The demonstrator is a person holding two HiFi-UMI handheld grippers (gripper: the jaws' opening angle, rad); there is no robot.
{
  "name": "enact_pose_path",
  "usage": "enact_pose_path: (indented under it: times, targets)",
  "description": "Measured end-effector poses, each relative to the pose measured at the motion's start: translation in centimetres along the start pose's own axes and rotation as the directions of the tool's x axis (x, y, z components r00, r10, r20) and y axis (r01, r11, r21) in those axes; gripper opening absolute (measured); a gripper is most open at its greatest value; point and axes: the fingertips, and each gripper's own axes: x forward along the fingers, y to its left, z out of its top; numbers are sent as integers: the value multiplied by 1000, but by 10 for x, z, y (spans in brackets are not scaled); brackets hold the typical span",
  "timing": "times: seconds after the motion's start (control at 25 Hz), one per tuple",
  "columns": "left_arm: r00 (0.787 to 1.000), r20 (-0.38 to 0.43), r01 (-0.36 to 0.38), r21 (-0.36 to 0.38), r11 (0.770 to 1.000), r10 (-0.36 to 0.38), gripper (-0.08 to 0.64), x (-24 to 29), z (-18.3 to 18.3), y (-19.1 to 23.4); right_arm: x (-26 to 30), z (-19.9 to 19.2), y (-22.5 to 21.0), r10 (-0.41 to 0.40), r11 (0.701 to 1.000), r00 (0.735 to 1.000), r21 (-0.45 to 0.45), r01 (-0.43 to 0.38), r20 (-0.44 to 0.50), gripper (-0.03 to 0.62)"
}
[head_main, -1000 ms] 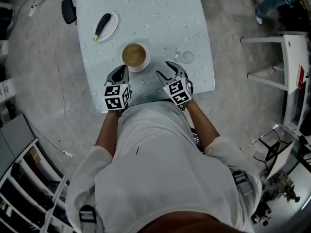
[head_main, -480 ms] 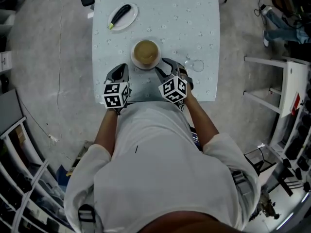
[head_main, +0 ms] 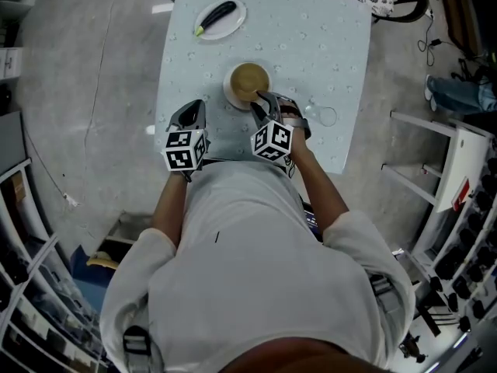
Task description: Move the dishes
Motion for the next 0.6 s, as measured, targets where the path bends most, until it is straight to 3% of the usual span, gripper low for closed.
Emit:
enact_pose_path:
  times: [0.16,0.48,0.6]
  targets:
    - [1000,8,-17,-22,1000,18,20,-6,-1,12,10,3,10,10,993,999,-118,-15,-44,153]
    - [999,13,-41,-49,998,42,20,-14,-3,34,26,6,17,8,976,993,-216,-34,-119,138]
    - [999,13,-45,-57,997,46,20,-17,-4,40,30,8,16,-15,966,991,-257,-21,-136,95]
